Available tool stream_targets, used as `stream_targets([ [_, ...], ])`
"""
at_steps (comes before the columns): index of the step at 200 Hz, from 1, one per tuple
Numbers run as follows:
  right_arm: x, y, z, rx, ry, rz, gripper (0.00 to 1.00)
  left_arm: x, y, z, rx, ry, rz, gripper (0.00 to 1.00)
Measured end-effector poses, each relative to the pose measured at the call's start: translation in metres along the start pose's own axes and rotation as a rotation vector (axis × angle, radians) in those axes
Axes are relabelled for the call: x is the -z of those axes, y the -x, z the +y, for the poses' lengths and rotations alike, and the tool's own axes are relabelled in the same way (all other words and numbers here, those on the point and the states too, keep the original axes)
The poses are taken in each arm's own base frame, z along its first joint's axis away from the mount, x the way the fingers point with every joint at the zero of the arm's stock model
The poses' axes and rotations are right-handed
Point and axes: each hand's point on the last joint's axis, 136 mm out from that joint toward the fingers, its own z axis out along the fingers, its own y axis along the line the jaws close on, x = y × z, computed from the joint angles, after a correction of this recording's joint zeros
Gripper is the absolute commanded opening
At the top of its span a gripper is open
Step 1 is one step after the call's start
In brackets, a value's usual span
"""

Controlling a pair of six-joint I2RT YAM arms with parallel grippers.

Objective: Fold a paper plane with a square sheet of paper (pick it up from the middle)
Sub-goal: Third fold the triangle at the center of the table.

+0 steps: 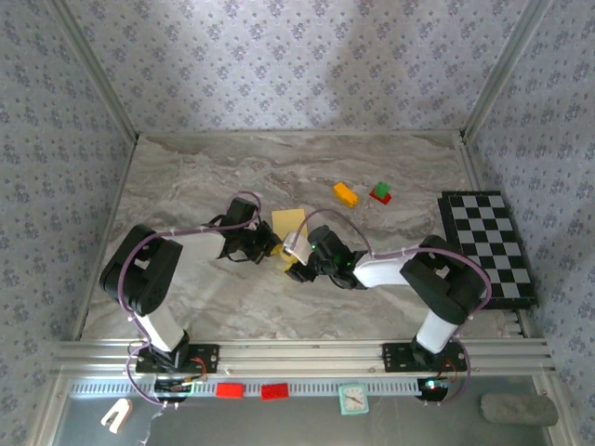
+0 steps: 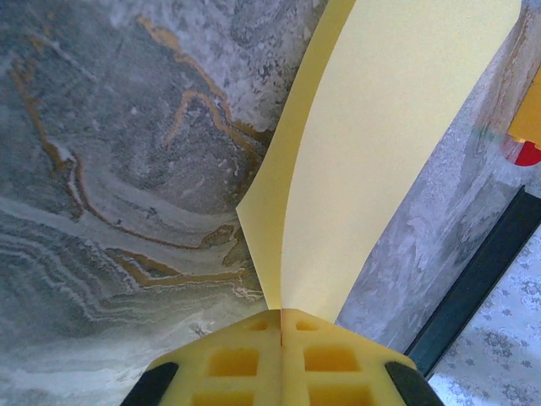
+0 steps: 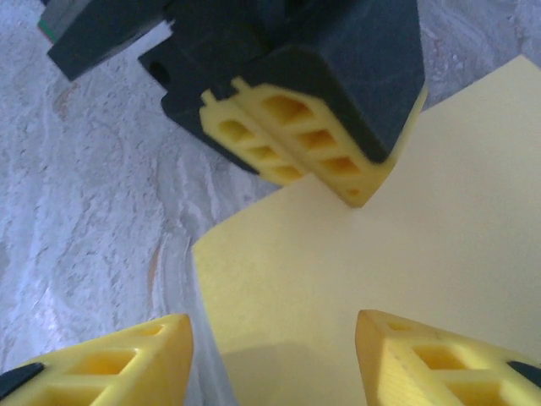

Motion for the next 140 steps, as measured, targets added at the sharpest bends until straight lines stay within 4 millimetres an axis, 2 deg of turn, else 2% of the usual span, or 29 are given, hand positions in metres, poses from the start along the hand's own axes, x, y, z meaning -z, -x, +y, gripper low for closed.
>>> stream_targets([
  [38,-0.002,0.013,-0.004,0.015,-0.012,-0.037,0.45,0.000,0.000,0.000,0.000,0.000,0.001,0.00],
  [87,-0.002,0.014,-0.002,0.038,-0.006,-0.039,0.27,0.000,0.000,0.000,0.006,0.000,0.001,0.03],
  [118,-0.002,0.014,0.002,0.043,0.013,-0.041,0.15,0.000,0.000,0.001,0.007,0.005,-0.001,0.17],
  [140,-0.002,0.012,0.006,0.040,0.037,-0.033,0.14,0.005,0.003,0.007,0.001,0.026,-0.007,0.25],
])
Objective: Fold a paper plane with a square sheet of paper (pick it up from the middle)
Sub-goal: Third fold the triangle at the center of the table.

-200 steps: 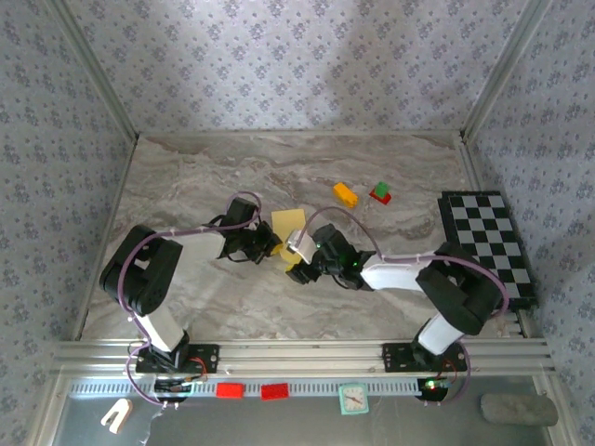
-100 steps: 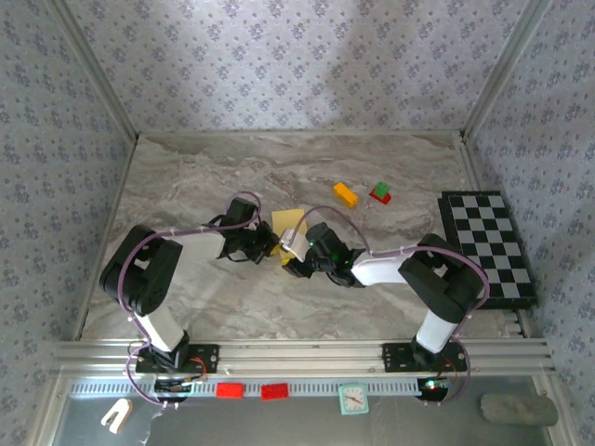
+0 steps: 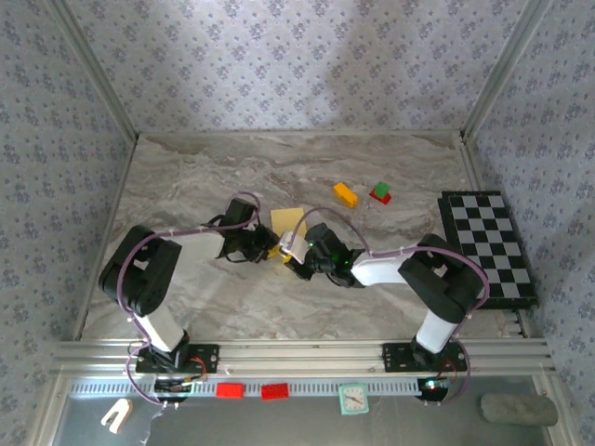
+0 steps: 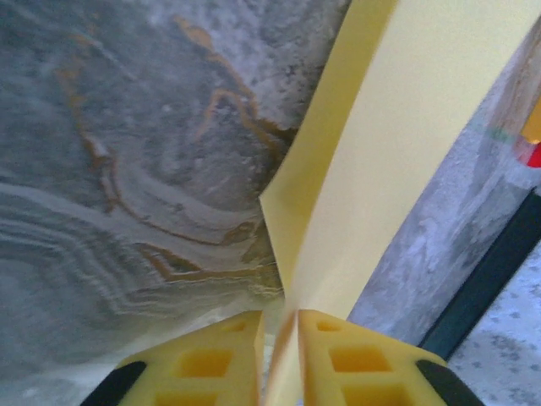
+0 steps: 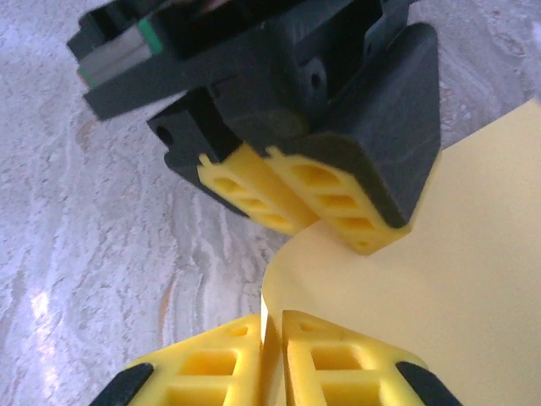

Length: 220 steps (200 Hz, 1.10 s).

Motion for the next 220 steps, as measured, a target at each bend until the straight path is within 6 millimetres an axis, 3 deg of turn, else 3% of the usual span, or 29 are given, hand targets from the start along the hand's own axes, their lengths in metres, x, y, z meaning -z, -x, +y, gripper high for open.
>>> stream_targets([
  [38,0.000,0.000,0.009,-0.017,0.050,-0.005,0.13,0.032,0.018,-0.003,-0.036,-0.001,-0.066,0.38],
  [86,0.005,-0.002,0.020,-0.101,0.136,-0.013,0.10,0.051,0.024,-0.048,-0.178,-0.073,-0.094,0.36],
  [112,0.008,-0.005,0.023,-0.158,0.182,-0.014,0.10,0.036,0.030,-0.055,-0.207,-0.055,-0.075,0.31],
  [158,0.013,-0.004,0.021,-0.260,0.236,-0.026,0.09,-0.005,0.031,-0.028,-0.202,0.083,-0.005,0.23],
  [220,0.013,-0.002,0.014,-0.351,0.216,-0.028,0.09,-0.022,0.031,-0.010,-0.238,0.210,0.026,0.17],
])
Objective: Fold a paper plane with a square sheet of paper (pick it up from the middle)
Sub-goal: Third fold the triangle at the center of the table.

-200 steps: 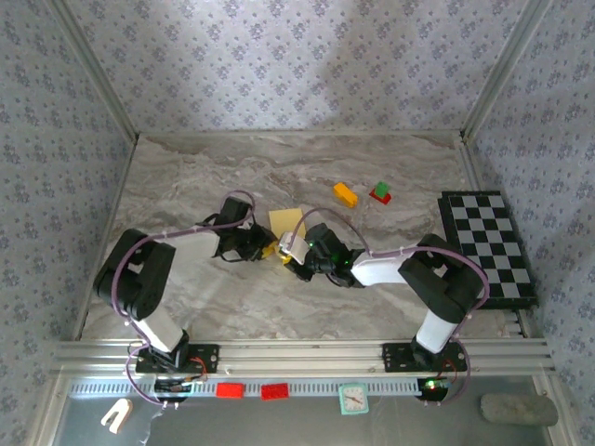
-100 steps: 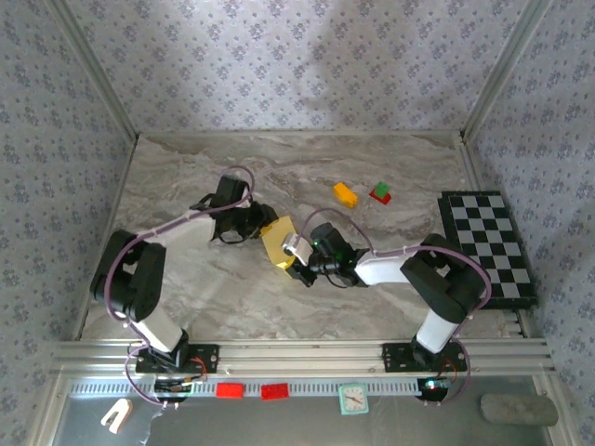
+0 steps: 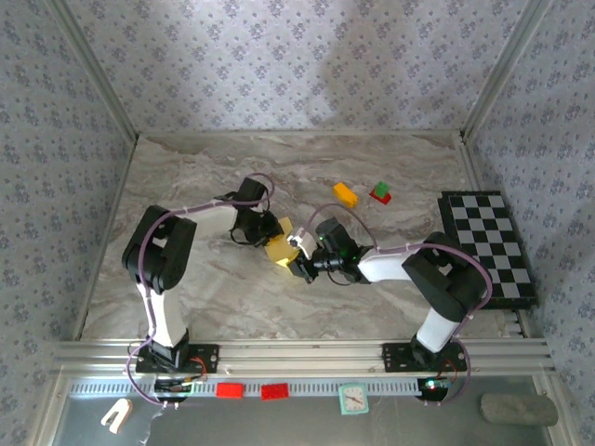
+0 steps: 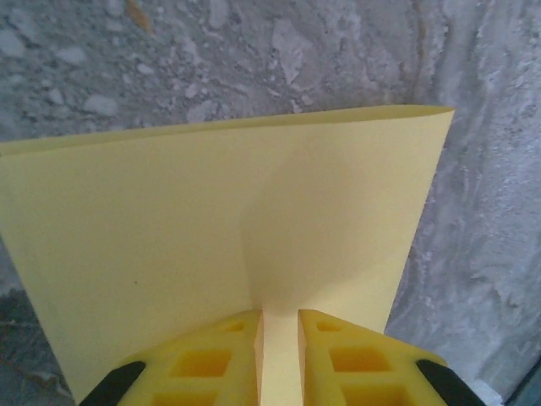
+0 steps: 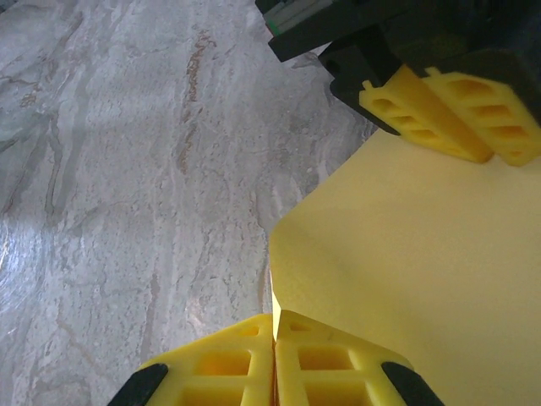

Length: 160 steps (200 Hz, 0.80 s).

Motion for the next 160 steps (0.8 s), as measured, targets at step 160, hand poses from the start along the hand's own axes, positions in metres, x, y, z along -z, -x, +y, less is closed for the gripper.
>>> stream_targets([
  [160,-0.002,-0.011,-0.054,-0.154,-0.296,0.068,0.08,-0.007,0.000,-0.010,-0.109,0.034,0.035,0.16],
])
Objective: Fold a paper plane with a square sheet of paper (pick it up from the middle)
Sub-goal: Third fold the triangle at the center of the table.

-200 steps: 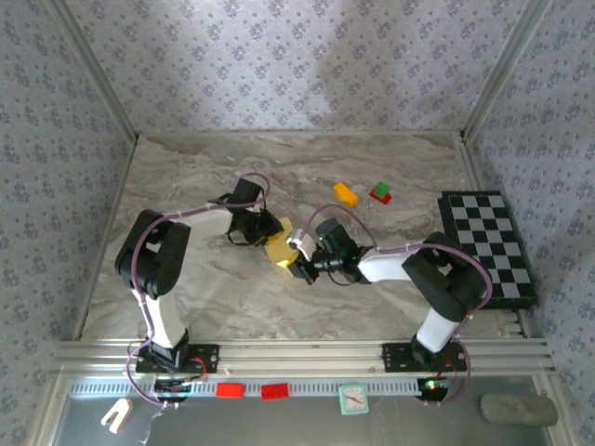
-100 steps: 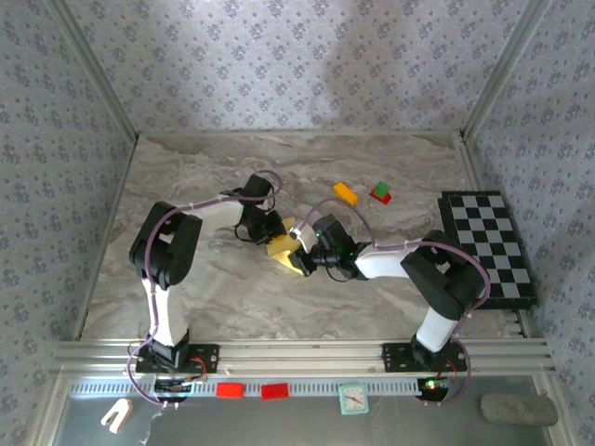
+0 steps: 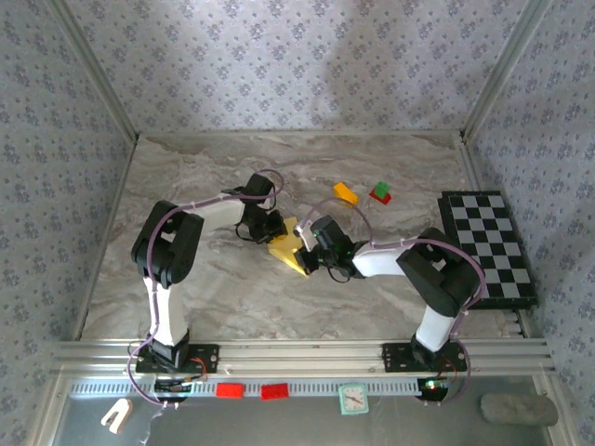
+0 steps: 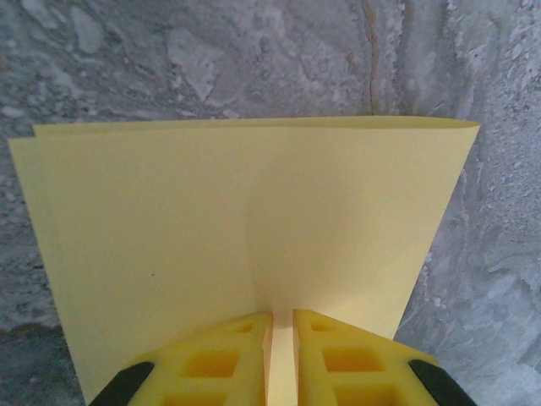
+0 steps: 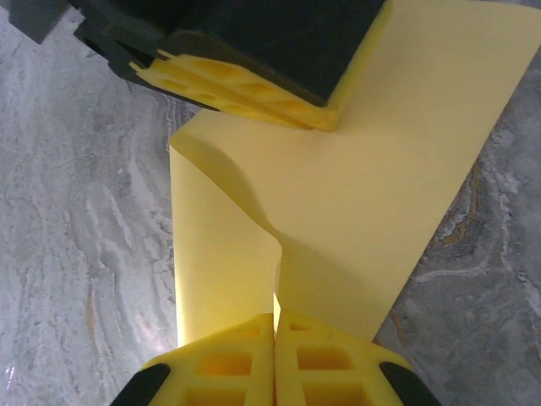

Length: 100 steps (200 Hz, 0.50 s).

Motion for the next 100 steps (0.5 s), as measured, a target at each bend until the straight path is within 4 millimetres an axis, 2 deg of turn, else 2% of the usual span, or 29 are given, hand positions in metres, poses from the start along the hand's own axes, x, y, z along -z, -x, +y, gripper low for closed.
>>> stream_targets([
  [100,-0.0032,0.0004,-0.0046,-0.012,-0.026,0.018,0.08,-0.0015,0.0003,-0.0034,-0.015,-0.010,0.010,0.15],
])
